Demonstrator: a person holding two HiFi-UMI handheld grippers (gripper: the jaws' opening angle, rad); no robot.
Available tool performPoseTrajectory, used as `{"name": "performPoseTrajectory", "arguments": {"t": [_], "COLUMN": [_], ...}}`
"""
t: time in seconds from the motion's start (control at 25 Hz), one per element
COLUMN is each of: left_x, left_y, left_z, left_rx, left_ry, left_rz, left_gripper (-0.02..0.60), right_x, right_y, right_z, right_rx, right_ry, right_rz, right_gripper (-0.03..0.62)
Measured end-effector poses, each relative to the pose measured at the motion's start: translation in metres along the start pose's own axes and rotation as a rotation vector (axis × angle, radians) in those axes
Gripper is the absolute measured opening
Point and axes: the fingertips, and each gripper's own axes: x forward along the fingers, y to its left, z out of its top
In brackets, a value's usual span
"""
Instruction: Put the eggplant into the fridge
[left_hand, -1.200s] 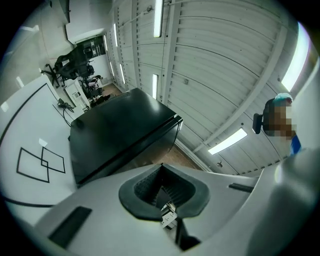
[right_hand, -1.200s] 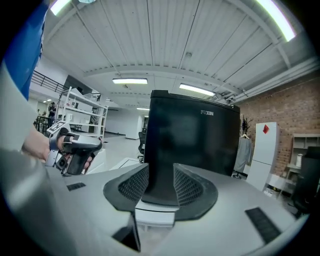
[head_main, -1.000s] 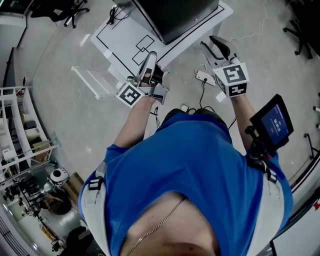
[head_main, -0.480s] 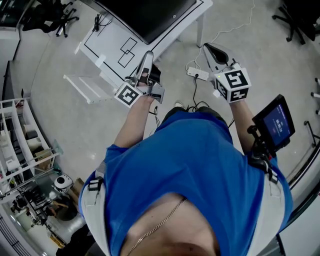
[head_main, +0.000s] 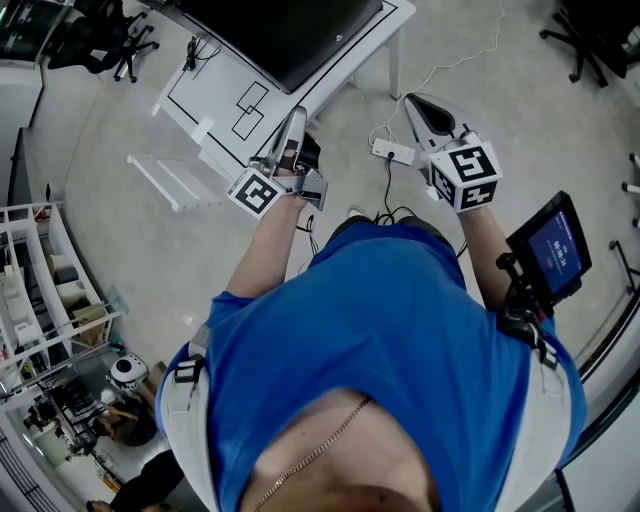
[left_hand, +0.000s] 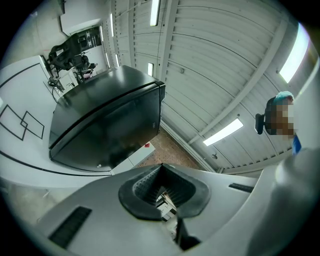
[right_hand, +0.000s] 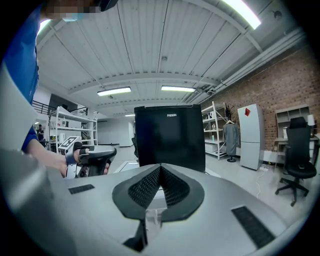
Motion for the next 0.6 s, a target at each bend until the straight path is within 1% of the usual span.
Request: {"name": "performPoseTrajectory", "arguments": {"t": [0.2,0.32,0.44,0.6], "left_x": [0.002,0.002,0.002,0.004], "left_y": [-0.002,0.0,0.001,0.001], "left_z": [-0.009,0.0,0.0,-0.014], "left_rx": [0.013,0.017,0.026,0.012], "left_ry": [0.011,0.015,0.02,0.016], "left_rz": [-0.005,-0.011,-0.01,0.001], "left_gripper": [0.008,0.008,0.008,0.008], "right_x": [-0.005,0.003,0.003,-0.007], "right_y": [-0.002,0.006,0.007,-0.001], "right_z": [-0.003,0.0,0.001,-0.002], "right_rx": [0.004,0.002,0.002,0.002], "right_ry": [-0.006,0.0,0.001,-0.008], "right_rz": [0.007,0.012,0.013,0.011], "right_gripper": [0.003,0.003,0.003,0.003]}}
